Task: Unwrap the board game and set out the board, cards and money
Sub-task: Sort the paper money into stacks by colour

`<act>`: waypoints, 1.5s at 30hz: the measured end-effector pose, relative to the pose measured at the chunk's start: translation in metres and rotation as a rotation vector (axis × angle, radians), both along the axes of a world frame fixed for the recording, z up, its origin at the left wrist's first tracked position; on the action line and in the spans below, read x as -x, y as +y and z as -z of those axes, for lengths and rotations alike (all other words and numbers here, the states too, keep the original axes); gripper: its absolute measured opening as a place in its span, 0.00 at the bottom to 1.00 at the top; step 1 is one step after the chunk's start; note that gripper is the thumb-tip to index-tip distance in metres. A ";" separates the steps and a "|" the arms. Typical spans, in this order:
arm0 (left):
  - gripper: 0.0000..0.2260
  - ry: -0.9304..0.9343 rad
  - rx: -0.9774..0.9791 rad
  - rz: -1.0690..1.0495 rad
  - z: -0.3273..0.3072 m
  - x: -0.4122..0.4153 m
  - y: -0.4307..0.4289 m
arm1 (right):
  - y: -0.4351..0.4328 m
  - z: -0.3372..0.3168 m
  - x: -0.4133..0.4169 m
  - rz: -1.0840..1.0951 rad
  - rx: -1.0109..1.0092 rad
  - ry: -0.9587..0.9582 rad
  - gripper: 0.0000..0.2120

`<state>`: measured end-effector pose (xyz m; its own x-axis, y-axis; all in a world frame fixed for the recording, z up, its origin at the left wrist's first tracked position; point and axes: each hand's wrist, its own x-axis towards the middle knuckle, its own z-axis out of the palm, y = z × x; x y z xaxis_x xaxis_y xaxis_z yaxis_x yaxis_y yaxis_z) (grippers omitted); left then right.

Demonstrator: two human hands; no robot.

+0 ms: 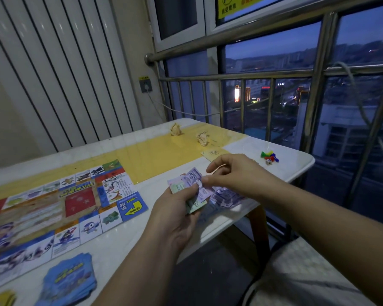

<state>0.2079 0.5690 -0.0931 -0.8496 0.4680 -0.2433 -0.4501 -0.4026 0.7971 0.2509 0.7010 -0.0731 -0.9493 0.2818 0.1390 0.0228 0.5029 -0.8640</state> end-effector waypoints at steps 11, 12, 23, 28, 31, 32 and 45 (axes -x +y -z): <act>0.21 -0.184 -0.165 0.011 0.003 0.012 -0.026 | 0.026 0.009 0.006 0.138 -0.351 -0.214 0.20; 0.22 -0.179 -0.162 0.012 0.005 0.013 -0.027 | 0.027 0.013 0.007 0.171 -0.429 -0.226 0.23; 0.09 -0.011 -0.017 -0.005 0.009 0.001 -0.013 | -0.023 0.017 -0.006 -0.025 -0.100 0.001 0.14; 0.14 -0.231 -0.188 0.025 -0.002 0.000 -0.003 | 0.013 0.016 -0.004 0.122 -0.048 0.001 0.07; 0.21 -0.253 -0.206 0.033 -0.003 -0.002 0.003 | 0.054 0.019 -0.005 0.317 -0.157 -0.045 0.11; 0.22 -0.240 -0.201 0.034 -0.002 -0.001 0.005 | 0.068 0.023 -0.005 0.368 -0.202 -0.077 0.15; 0.12 -0.045 -0.114 0.180 -0.006 -0.018 0.018 | 0.016 0.014 -0.014 0.033 -0.046 0.015 0.11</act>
<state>0.2257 0.5874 -0.0868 -0.7394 0.6376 -0.2161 -0.5572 -0.3994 0.7280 0.2646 0.7165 -0.0870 -0.9374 0.3058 0.1665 0.0274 0.5414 -0.8403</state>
